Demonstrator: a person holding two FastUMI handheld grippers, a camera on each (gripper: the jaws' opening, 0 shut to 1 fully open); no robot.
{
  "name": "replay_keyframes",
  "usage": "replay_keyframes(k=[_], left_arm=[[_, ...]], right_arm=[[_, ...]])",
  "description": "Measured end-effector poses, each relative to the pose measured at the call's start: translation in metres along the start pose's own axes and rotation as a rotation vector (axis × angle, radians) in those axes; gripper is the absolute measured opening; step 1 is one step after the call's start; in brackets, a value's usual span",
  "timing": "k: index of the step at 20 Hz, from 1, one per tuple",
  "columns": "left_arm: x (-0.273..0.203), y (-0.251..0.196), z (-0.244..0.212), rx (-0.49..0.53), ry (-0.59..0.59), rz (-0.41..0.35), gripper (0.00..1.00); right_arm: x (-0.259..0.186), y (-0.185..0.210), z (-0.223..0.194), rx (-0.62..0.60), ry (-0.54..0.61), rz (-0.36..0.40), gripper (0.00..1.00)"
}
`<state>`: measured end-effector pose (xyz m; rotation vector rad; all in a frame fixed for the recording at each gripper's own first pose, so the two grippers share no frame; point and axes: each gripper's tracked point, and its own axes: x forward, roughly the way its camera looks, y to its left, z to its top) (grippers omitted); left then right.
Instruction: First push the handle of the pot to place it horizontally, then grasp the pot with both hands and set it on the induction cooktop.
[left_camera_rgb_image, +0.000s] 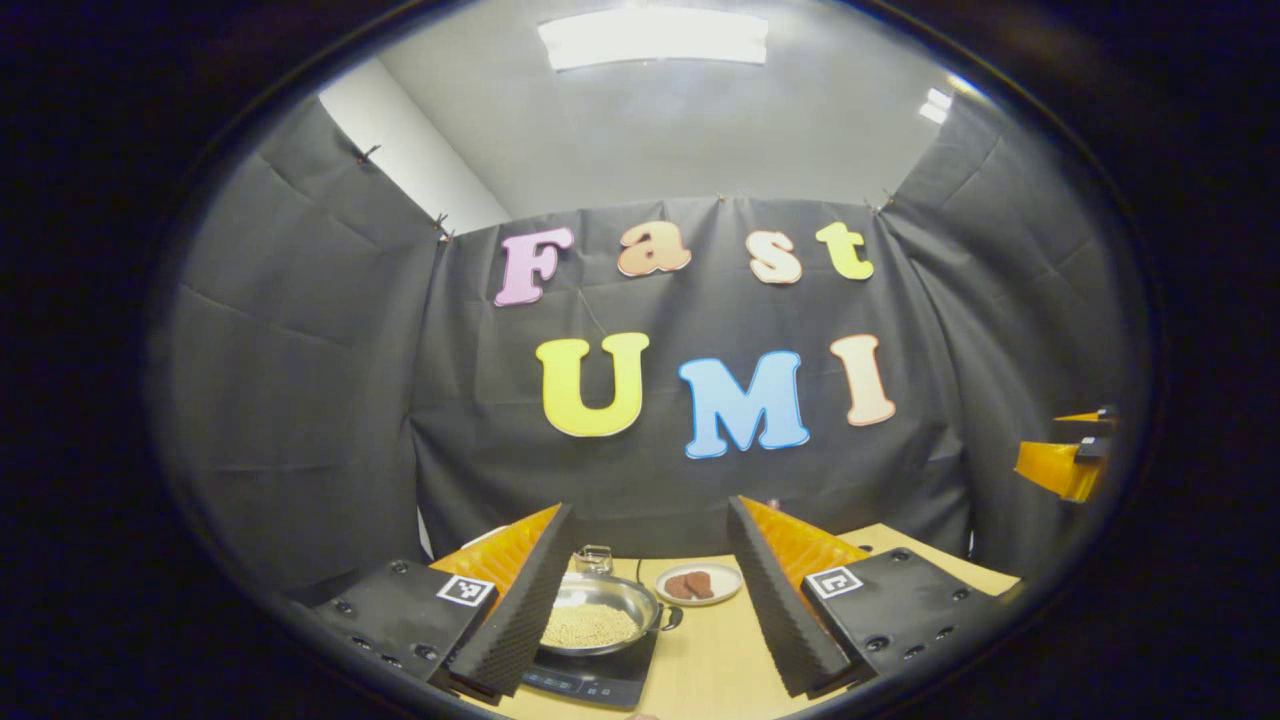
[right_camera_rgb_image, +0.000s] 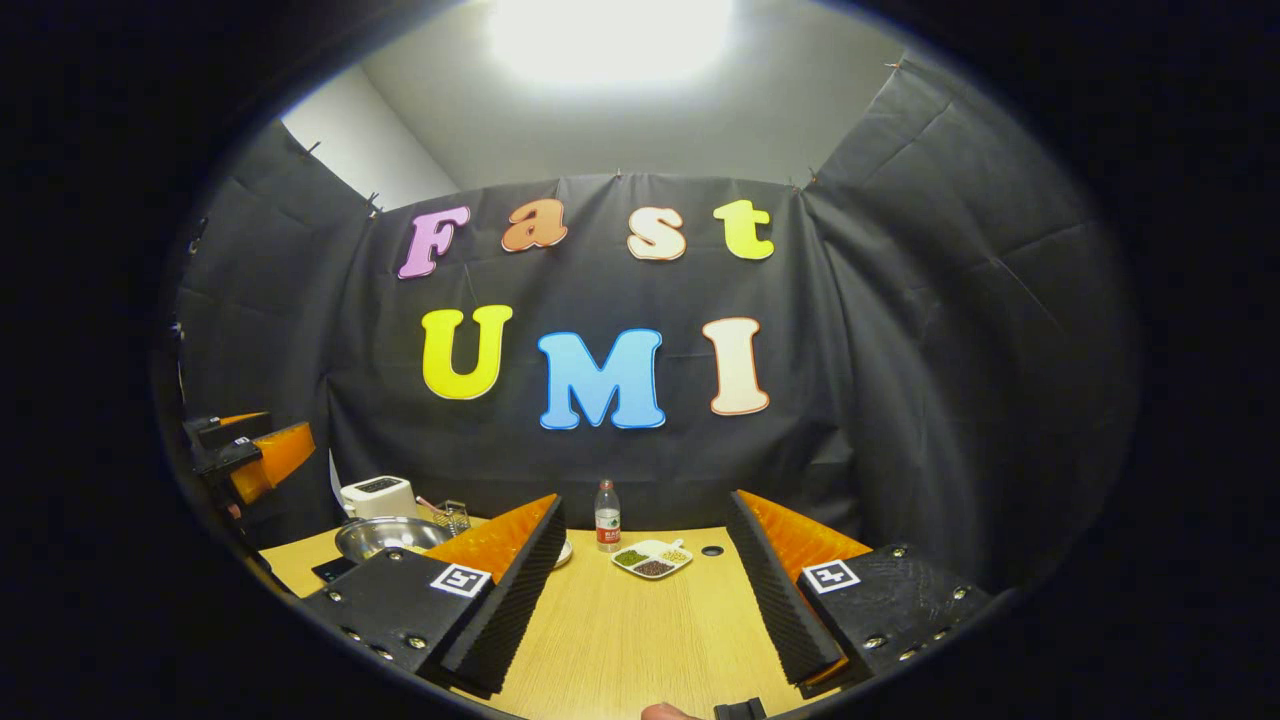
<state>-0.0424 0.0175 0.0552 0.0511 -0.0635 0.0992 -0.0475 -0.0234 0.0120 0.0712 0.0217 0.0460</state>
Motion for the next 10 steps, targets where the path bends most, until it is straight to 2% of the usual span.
replay_keyframes(k=[3,5,9,10], left_arm=[[-0.008,0.014,-0.004,-0.009,0.015,0.007,0.97],[-0.012,0.026,-0.011,-0.013,0.031,0.013,0.90],[-0.019,0.041,-0.017,-0.020,0.046,0.020,1.00],[-0.019,0.044,-0.017,-0.020,0.046,0.023,0.91]], right_arm=[[-0.007,0.004,0.003,-0.001,-0.009,-0.020,0.98],[-0.011,0.007,0.003,-0.006,-0.009,-0.030,0.98],[-0.017,0.011,0.001,-0.016,0.005,-0.046,0.98],[-0.018,0.012,0.001,-0.017,0.007,-0.049,0.98]])
